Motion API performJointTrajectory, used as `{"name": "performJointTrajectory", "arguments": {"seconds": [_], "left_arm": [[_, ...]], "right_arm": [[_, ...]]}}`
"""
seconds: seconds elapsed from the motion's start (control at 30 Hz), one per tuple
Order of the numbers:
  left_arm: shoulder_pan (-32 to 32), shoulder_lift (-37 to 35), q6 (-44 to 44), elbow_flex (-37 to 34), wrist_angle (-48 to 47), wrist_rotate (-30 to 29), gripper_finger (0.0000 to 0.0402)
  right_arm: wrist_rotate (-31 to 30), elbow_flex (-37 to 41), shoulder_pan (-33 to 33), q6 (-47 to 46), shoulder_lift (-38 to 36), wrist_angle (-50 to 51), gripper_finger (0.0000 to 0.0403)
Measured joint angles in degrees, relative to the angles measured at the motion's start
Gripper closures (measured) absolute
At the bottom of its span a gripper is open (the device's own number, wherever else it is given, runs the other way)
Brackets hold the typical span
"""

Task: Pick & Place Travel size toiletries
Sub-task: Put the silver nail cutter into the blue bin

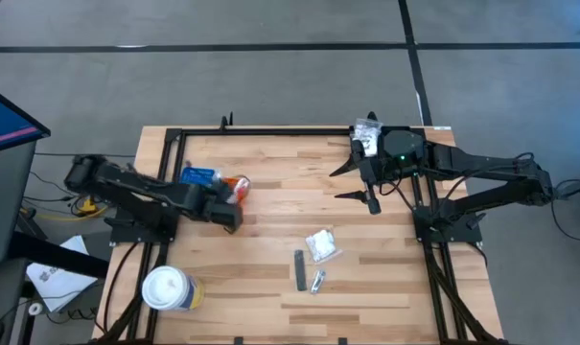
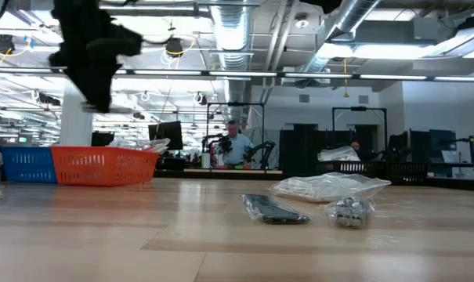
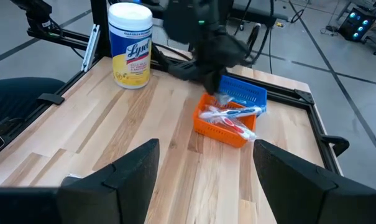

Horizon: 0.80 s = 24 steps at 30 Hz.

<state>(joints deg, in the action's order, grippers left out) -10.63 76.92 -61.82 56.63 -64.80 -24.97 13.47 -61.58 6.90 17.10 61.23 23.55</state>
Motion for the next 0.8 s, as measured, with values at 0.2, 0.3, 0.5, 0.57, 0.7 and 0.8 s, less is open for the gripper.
{"name": "performJointTrajectory", "arguments": {"seconds": [0.2, 0.3, 0.5, 0.57, 0.7, 0.8], "left_arm": [[6.6, -11.4, -1.5, -8.6, 0.1, 0.0, 0.0346], [10.7, -15.5, -1.5, -11.6, 0.1, 0.0, 0.0346], [18.6, -17.8, -0.1, -15.9, 0.2, 0.9, 0.0346], [20.7, -17.2, 0.5, -17.0, 0.4, 1.5, 0.0346], [23.7, -15.4, 1.9, -18.4, 1.4, 2.6, 0.0346], [24.5, -13.9, 3.0, -18.9, 3.1, 2.9, 0.0345]], "right_arm": [[0.0, 0.0, 0.0, 0.0, 0.0, 0.0, 0.0148], [0.0, 0.0, 0.0, 0.0, 0.0, -0.3, 0.0148], [0.0, 0.0, 0.0, 0.0, 0.0, -0.4, 0.0148], [0.0, 0.0, 0.0, 0.0, 0.0, -0.4, 0.0148], [0.0, 0.0, 0.0, 0.0, 0.0, -0.4, 0.0148], [0.0, 0.0, 0.0, 0.0, 0.0, -0.4, 0.0148]]}}
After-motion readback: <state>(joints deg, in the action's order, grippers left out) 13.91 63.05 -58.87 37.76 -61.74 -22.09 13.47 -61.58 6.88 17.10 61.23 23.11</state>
